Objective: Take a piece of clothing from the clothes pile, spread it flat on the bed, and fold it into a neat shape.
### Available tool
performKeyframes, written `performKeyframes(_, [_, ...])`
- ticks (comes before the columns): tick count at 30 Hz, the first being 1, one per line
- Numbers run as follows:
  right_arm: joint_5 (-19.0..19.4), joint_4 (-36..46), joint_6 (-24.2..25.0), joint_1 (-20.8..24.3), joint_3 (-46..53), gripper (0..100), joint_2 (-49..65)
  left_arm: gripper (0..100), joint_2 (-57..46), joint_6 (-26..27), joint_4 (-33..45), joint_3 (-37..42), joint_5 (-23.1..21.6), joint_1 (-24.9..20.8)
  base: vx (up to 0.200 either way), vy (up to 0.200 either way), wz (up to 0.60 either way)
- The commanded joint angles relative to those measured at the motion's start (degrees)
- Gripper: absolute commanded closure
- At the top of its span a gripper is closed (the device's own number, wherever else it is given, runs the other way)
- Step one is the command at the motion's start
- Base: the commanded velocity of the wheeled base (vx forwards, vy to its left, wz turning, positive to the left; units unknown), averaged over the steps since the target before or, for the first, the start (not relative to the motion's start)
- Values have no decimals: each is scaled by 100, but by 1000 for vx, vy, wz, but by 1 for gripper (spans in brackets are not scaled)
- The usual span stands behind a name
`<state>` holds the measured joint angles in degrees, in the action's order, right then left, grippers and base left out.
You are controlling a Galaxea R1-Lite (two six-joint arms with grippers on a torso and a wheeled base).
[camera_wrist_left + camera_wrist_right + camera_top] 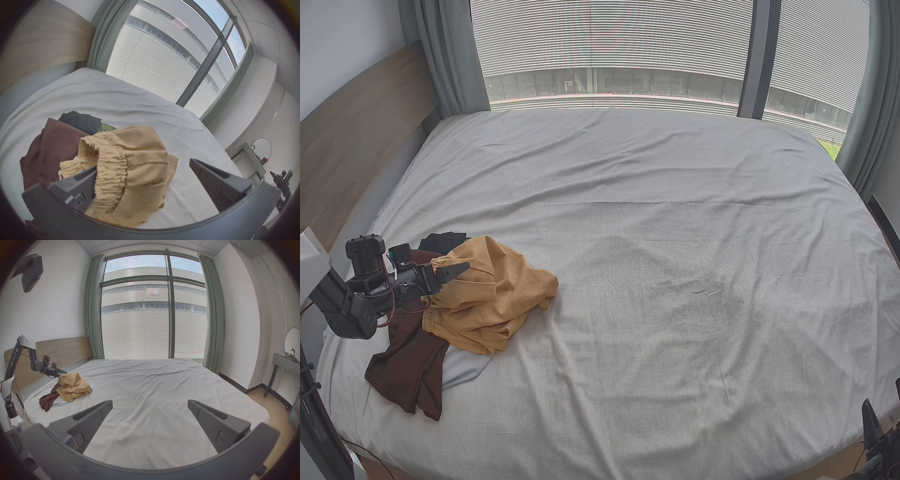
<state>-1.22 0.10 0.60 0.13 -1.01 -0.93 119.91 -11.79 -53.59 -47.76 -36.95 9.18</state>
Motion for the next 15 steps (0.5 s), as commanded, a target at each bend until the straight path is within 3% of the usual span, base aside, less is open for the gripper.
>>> performKeyframes(1, [-1, -1, -7, 4, 92, 0, 66, 0, 244, 10, -152, -14, 4, -4, 0, 0, 0])
performKeyframes(9, [-1, -1, -16, 4, 92, 0, 66, 0, 314, 19, -292, 21, 12, -4, 0, 0, 0])
performKeyframes(10, [-1, -1, -16, 4, 92, 0, 66, 100, 314, 19, -292, 21, 12, -4, 0, 0, 0])
performKeyframes(15, [-1, -1, -16, 4, 92, 0, 66, 100, 323, 27, -292, -14, 21, -4, 0, 0, 0])
